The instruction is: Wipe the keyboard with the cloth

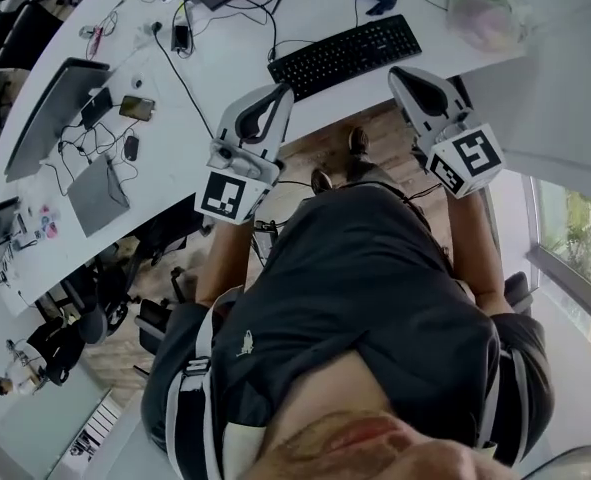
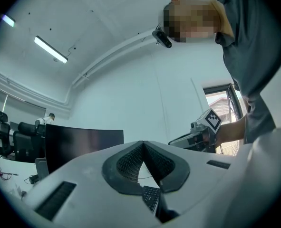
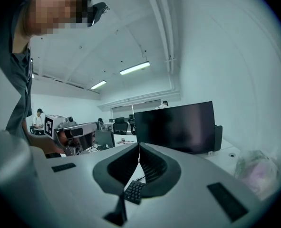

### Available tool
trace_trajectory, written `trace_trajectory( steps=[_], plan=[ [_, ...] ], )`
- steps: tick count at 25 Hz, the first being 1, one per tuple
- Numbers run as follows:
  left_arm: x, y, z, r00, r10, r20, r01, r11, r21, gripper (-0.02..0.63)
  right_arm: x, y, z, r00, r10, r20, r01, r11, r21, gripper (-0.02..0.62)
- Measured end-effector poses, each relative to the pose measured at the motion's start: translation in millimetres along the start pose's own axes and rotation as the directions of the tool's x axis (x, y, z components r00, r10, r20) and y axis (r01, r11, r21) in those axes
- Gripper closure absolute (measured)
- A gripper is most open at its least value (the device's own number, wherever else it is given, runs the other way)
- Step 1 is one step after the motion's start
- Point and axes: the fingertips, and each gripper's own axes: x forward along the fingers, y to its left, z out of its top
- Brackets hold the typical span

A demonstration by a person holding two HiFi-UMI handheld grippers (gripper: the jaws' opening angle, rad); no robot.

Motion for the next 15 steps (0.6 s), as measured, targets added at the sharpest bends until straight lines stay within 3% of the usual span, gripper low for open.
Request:
trace_trajectory(
  steps=[6,15],
  plan=[
    [50,20,-20,0.997,0.032,-0.064,-0.032,0.999,0.005,0.603,36,-58,1,0.999,0.04,0.002,-0.04,0.999,0.004,0.586],
    [99,34,-48,0.982,0.146,-0.123,-0.146,0.989,0.009,0.603,87,-144,-24,0.995,0.101,-0.024,-0.1,0.994,0.036,0.585]
  ],
)
